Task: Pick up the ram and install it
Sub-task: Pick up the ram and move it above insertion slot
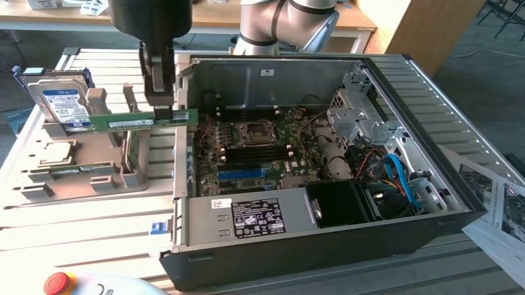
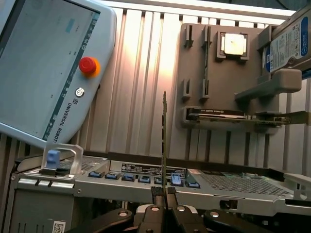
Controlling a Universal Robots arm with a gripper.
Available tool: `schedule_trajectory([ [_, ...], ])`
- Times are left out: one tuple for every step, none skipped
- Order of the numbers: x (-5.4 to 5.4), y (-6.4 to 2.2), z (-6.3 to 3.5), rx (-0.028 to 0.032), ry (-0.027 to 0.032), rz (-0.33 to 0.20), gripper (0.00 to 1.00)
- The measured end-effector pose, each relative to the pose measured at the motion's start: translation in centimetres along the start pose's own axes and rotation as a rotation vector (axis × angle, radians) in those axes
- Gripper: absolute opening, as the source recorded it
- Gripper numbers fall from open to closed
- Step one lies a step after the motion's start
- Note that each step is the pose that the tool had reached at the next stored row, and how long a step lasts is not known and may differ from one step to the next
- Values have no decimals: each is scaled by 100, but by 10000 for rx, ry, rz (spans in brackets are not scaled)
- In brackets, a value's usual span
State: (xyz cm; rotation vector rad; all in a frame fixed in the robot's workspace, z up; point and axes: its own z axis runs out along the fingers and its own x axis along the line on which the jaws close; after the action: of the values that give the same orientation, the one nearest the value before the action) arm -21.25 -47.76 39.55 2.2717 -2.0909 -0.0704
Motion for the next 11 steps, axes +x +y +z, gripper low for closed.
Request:
schedule_trajectory([
  [4, -26, -2, 0, 1, -17, 12],
  [7, -51, -3, 2, 2, -33, 12],
  [11, -76, -5, 2, 3, -48, 12],
  [15, -102, -7, 3, 5, -64, 12],
  [19, -127, -9, 4, 6, -80, 12],
  [22, -153, -11, 5, 6, -96, 12],
  [26, -179, -12, 6, 7, -111, 12],
  [30, -206, -14, 6, 9, -126, 12],
  [33, -231, -16, 7, 10, -142, 12],
  [37, -257, -18, 7, 11, -157, 12],
  [40, -284, -20, 8, 13, -175, 12],
])
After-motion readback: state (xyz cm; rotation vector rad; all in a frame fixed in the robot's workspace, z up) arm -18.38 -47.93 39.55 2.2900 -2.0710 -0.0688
